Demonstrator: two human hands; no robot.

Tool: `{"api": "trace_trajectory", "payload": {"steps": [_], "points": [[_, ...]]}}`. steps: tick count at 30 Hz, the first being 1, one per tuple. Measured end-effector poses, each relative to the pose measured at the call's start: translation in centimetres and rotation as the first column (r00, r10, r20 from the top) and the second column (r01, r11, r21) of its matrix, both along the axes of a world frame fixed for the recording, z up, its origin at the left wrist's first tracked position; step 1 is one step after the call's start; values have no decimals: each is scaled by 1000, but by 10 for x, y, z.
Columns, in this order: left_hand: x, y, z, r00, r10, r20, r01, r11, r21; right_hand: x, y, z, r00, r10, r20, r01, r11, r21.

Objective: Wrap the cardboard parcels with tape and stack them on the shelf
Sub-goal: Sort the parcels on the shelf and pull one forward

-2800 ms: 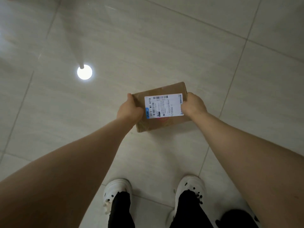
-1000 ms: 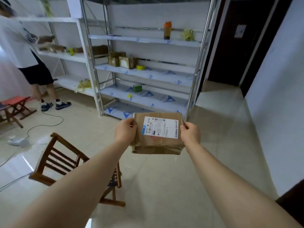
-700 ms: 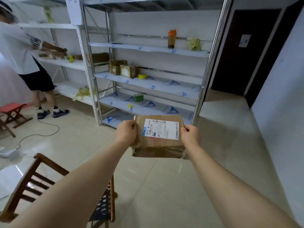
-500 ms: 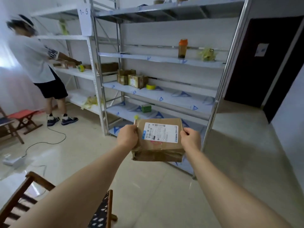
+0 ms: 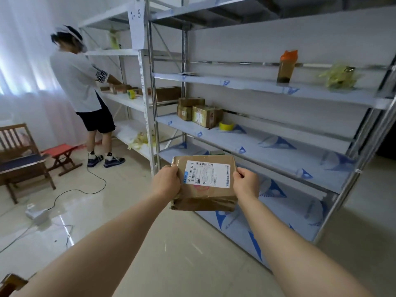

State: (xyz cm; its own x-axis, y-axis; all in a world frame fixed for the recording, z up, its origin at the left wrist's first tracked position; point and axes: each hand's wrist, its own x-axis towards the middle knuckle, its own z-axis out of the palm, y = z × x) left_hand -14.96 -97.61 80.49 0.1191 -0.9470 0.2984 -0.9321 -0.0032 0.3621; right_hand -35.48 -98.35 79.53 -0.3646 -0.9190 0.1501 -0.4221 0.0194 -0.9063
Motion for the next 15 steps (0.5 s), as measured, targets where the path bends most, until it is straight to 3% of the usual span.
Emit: {"api": "trace_trajectory", "payload": {"steps": [15], "points": [[101, -300, 29, 993, -1, -115, 2, 1000, 4, 105, -311, 16, 999, -18, 26, 18, 1000, 20]]}}
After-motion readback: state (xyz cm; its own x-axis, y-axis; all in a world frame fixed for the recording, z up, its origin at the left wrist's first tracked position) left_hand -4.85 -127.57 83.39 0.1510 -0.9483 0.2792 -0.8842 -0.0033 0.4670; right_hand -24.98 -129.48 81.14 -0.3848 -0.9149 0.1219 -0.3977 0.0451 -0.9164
